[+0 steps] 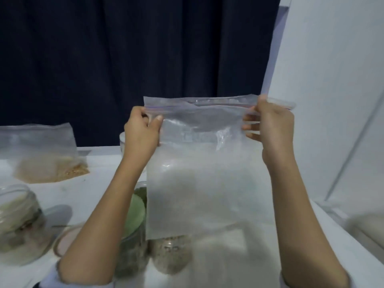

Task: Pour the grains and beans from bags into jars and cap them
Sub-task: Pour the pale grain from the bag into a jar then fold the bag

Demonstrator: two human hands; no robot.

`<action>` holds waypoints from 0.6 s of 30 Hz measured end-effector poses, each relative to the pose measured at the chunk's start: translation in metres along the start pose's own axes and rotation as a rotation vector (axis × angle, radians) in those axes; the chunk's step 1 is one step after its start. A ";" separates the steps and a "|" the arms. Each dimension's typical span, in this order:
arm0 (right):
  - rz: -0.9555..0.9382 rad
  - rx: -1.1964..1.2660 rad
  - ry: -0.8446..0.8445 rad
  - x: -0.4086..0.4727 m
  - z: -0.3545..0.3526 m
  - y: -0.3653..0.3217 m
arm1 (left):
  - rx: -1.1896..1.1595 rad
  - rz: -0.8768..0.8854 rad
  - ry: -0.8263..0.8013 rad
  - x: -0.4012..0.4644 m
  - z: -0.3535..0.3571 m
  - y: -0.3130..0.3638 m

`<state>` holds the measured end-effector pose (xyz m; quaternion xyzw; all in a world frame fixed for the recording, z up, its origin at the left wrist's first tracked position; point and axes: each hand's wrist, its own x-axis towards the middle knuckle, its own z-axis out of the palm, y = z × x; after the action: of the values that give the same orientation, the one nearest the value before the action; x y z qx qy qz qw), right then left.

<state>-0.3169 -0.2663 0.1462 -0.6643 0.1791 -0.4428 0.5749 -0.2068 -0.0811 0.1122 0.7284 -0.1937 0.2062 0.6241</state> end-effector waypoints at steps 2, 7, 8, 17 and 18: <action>-0.006 -0.142 0.019 0.007 -0.010 0.015 | 0.062 -0.069 -0.045 -0.008 0.016 0.002; 0.147 -0.427 -0.087 0.025 -0.029 0.075 | 0.385 -0.185 -0.201 -0.037 0.052 -0.016; 0.202 -0.461 -0.114 0.025 -0.031 0.093 | 0.478 -0.181 -0.228 -0.043 0.057 -0.023; 0.559 -0.247 -0.216 0.002 -0.020 0.218 | 0.910 0.131 -0.477 -0.127 0.130 -0.060; 0.547 -0.253 -0.220 0.001 -0.020 0.224 | 0.984 0.129 -0.544 -0.135 0.137 -0.068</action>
<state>-0.2714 -0.3409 -0.0611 -0.7016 0.3414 -0.1717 0.6015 -0.2749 -0.2036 -0.0360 0.9471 -0.2728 0.1146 0.1247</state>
